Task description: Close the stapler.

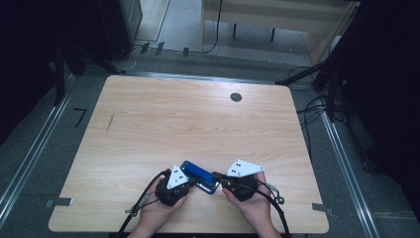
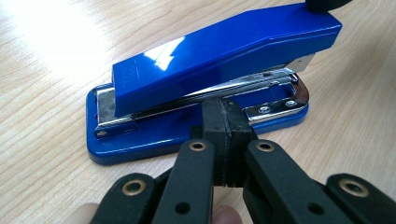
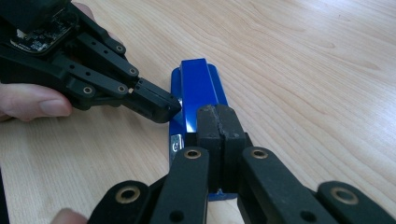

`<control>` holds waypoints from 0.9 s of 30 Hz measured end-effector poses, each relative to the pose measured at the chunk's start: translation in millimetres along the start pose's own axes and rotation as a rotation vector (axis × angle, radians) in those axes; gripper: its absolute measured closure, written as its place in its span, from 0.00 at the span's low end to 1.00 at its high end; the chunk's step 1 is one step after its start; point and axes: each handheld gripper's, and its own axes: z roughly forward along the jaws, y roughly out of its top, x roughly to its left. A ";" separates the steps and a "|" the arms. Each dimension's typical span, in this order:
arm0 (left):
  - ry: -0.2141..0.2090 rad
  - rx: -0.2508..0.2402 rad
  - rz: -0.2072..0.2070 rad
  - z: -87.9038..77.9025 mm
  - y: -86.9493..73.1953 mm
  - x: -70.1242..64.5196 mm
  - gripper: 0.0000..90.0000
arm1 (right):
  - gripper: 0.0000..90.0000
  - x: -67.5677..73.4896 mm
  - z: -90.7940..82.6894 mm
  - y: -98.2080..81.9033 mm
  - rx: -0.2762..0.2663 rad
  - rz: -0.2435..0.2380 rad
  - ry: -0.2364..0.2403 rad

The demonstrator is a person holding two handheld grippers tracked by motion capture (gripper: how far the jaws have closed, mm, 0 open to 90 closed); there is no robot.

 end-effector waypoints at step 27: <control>-0.033 -0.049 -0.064 -12.9 -7.3 9.3 0.92 | 1.00 10.7 -9.3 -23.1 -0.074 0.105 -0.014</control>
